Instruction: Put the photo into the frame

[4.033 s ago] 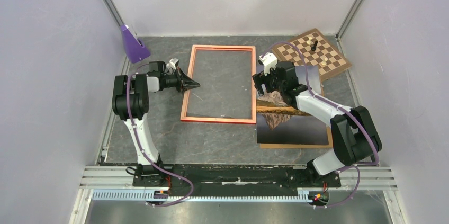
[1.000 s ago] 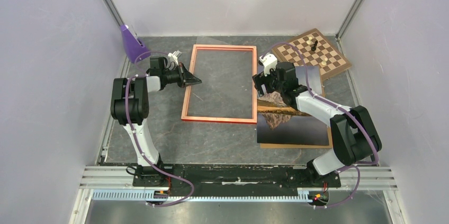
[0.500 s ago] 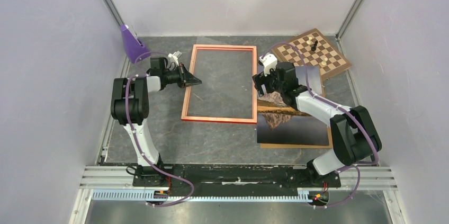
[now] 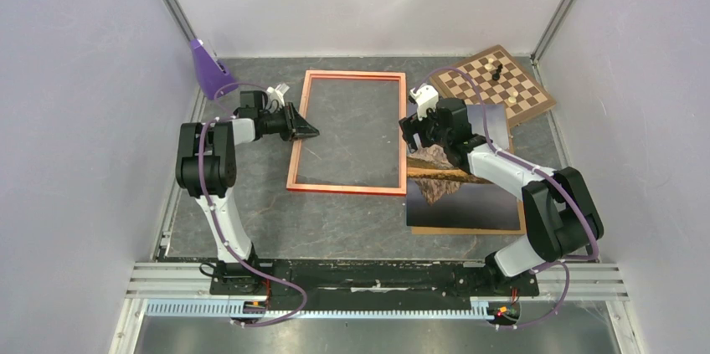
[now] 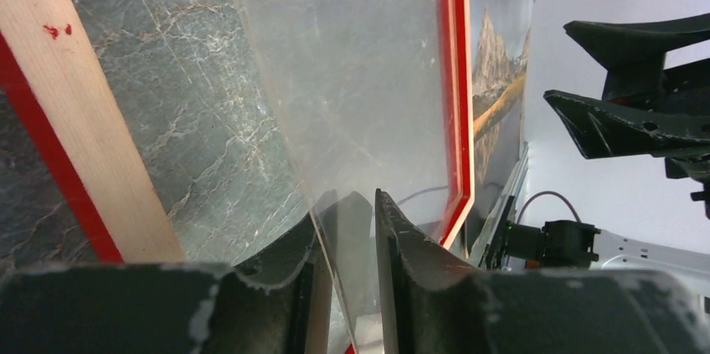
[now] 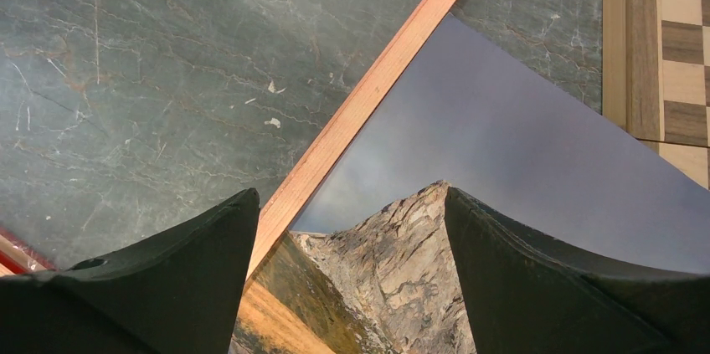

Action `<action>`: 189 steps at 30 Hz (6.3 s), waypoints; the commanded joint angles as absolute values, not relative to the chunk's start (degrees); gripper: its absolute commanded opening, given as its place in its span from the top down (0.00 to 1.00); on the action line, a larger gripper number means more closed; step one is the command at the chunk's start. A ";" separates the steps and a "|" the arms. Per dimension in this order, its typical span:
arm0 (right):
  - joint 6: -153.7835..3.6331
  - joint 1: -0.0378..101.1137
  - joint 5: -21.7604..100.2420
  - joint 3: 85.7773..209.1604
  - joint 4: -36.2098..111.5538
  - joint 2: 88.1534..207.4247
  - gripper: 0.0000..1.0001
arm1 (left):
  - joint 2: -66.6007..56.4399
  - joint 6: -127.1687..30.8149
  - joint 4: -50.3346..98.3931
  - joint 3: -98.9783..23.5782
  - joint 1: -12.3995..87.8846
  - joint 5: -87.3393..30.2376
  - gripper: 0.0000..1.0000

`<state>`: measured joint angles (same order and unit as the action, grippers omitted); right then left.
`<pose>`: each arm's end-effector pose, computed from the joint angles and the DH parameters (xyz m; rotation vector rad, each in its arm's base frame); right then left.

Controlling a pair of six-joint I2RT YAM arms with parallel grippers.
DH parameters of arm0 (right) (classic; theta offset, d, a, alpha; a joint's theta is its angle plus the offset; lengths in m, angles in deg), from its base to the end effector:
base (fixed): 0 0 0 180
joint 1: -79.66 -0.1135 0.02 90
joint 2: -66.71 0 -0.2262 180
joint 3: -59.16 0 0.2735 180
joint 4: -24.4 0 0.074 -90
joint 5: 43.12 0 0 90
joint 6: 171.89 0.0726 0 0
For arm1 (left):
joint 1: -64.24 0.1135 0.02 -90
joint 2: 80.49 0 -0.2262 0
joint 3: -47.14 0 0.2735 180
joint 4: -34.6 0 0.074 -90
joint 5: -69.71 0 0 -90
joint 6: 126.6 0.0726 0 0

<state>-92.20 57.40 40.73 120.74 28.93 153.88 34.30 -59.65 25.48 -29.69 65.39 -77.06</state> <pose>0.3505 0.1519 0.1479 -0.6516 1.9985 0.2382 0.4091 -0.0525 0.0673 -0.0043 2.3005 -1.3619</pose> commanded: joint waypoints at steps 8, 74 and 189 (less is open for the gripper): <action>-92.61 57.57 40.88 120.62 26.81 153.54 0.15 | 35.39 -52.66 17.27 -33.76 64.95 -72.70 0.63; -91.47 57.61 39.09 119.21 25.55 150.05 0.16 | 31.58 -42.94 -13.88 -48.07 52.96 -35.60 0.44; -95.76 40.02 37.35 155.59 33.30 192.43 0.16 | 28.88 -40.65 -17.68 -47.97 51.15 -29.62 0.33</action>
